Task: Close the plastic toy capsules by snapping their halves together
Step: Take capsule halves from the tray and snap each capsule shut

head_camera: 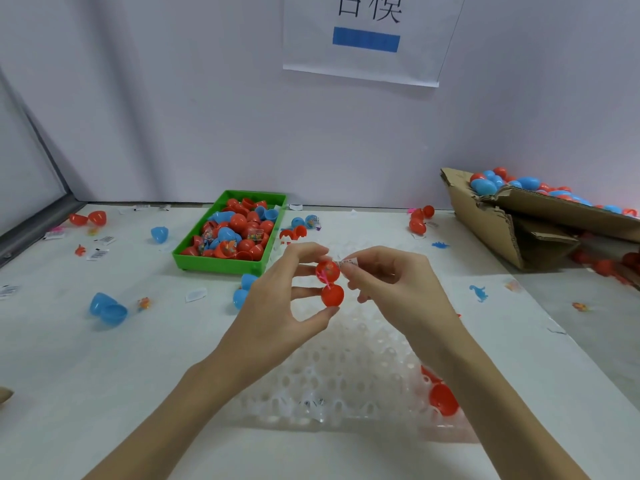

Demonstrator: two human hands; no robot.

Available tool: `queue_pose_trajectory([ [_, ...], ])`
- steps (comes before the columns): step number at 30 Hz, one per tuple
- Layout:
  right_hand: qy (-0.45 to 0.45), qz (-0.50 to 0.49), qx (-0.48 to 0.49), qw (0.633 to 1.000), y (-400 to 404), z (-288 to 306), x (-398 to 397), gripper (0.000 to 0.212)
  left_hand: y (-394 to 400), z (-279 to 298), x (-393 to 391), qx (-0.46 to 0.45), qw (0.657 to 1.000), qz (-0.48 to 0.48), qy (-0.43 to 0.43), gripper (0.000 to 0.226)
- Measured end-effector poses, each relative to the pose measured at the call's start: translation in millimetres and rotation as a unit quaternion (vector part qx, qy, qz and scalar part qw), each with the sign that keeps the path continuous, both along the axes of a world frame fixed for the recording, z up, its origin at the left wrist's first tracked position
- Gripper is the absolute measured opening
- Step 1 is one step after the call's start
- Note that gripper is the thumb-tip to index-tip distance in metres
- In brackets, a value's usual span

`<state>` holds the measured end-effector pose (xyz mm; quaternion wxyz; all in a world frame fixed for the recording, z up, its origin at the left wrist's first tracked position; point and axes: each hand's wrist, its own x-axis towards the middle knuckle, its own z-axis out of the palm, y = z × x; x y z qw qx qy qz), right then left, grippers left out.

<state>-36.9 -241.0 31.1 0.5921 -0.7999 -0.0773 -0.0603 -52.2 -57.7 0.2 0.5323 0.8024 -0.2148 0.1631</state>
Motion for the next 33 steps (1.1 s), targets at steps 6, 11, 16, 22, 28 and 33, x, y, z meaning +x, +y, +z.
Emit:
queue_pose_trajectory([
  [6,0.011,0.019,0.051,0.998,3.7,-1.1,-1.8,0.008,-0.7,0.4,-0.5,0.018,1.000,0.006,-0.008,0.067],
  [11,-0.065,-0.040,-0.033,0.997,8.6,-6.8,-2.2,0.002,-0.6,-0.5,-0.2,0.028,0.999,0.011,-0.024,0.066],
  [16,-0.076,0.004,-0.090,0.993,5.5,-4.8,-4.1,0.013,0.1,-1.4,-1.3,0.042,0.998,0.003,-0.051,0.061],
  [22,-0.128,-0.006,-0.127,0.984,3.4,-2.9,-5.3,0.014,-2.7,-3.0,-1.3,0.050,0.995,-0.002,-0.084,0.055],
  [28,-0.083,-0.057,-0.080,0.992,3.7,-0.7,-0.3,0.016,-4.2,2.0,-2.9,-0.011,0.998,0.012,-0.060,0.054],
  [33,0.044,0.089,-0.037,0.994,-0.9,0.7,0.0,0.031,-1.0,2.9,-1.1,-0.066,0.997,0.046,-0.003,0.050],
])
